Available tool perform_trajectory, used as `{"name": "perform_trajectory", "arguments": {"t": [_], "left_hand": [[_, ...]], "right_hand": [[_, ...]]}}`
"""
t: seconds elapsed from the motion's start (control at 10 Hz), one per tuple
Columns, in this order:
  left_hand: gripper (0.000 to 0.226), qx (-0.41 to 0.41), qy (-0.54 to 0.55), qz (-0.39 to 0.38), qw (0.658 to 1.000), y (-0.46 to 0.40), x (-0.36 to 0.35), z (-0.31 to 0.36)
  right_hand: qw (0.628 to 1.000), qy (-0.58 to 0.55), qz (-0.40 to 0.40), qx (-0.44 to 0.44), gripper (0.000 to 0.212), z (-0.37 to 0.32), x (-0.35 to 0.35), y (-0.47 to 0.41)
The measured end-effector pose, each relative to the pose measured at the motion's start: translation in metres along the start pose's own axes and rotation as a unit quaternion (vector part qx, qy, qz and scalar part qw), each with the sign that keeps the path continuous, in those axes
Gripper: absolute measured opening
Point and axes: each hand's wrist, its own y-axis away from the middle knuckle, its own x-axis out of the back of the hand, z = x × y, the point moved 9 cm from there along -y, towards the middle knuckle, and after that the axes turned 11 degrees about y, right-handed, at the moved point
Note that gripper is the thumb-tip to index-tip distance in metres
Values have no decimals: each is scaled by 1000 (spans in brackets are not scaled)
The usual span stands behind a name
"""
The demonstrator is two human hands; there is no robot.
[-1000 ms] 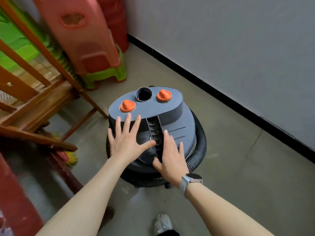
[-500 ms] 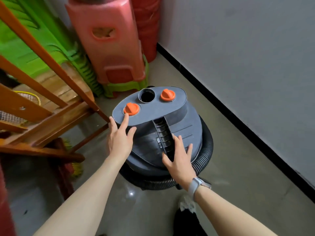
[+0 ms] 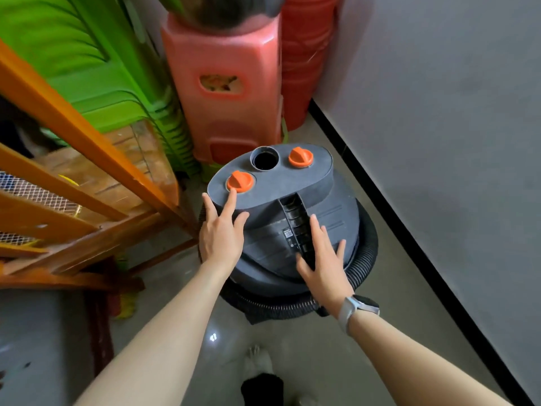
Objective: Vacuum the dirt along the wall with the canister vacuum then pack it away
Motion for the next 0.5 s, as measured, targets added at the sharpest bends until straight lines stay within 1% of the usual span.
{"name": "perform_trajectory", "arguments": {"t": [0.1,0.2,0.4,0.5], "left_hand": [[56,-11,14,5,1000,-17,4,-1],[58,-17,16,-8,1000,-26,6,-3],[61,-8,11,-47,999,-22,1,-3],[66,3,-51,-59,997,-19,-1,-3]], "right_hand": [[1000,11,-4,12,82,-8,-4,-12],[999,45,-24,15,83,-10,-7,-19],[992,94,-84,8,90,-8,-3,-15],[991,103,-87,-8,85,-11,16,-19]]}}
